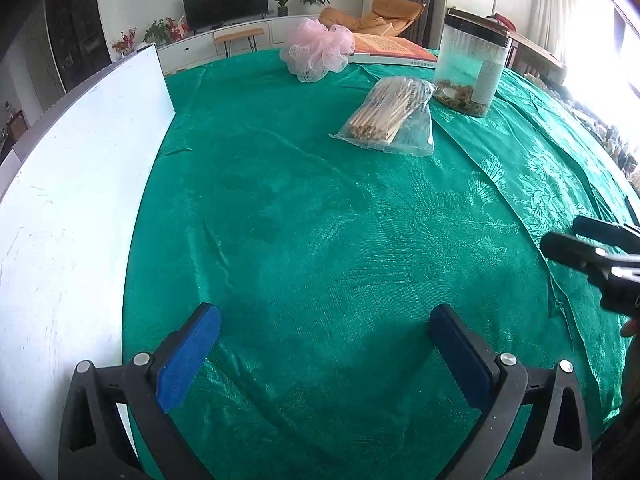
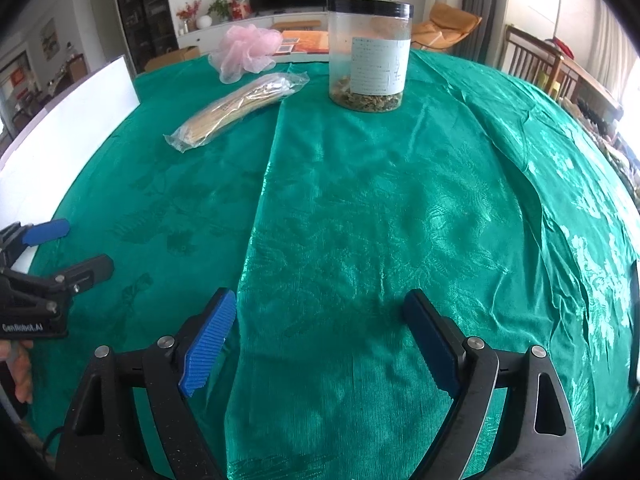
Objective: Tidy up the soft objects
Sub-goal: 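Grasp bagged cotton-swab packet with right tool and lift it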
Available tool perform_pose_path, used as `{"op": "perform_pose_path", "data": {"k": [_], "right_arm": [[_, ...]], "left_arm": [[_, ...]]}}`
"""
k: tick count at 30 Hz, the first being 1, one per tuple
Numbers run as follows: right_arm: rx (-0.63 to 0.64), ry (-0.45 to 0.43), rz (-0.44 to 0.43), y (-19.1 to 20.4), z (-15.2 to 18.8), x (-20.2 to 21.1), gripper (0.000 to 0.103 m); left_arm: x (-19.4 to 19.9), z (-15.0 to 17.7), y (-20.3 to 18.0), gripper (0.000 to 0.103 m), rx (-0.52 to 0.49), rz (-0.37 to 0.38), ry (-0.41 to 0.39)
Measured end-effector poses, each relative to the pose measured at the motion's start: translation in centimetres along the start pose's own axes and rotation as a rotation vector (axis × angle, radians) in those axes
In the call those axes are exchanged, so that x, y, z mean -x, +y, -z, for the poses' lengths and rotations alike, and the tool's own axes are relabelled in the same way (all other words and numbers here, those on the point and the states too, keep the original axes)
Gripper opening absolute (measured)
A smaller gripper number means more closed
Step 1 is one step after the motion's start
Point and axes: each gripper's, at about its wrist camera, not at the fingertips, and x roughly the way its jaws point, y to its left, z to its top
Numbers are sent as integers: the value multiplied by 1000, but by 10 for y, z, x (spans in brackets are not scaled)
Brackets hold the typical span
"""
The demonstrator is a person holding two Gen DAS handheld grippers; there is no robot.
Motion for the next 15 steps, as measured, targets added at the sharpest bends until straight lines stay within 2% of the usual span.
{"op": "perform_pose_path", "data": {"k": [5, 7, 10, 13, 14, 15], "right_arm": [[-97, -12, -174, 12, -78, -23, 88], [-98, -5, -206, 28, -112, -42, 88], [-67, 49, -201, 61, -146, -77, 87], [9, 127, -148, 92, -149, -112, 89], [66, 75, -97, 103, -146, -109, 89], [113, 66, -76, 110, -142, -109, 86]], "left_arm": [[-1, 0, -1, 103, 7, -4, -4], [-1, 0, -1, 103, 9, -4, -5], [-1, -1, 0, 103, 13, -6, -6], [-1, -1, 0, 103, 13, -7, -7], [-1, 0, 0, 103, 14, -8, -7], [-1, -1, 0, 103, 15, -9, -7]]}}
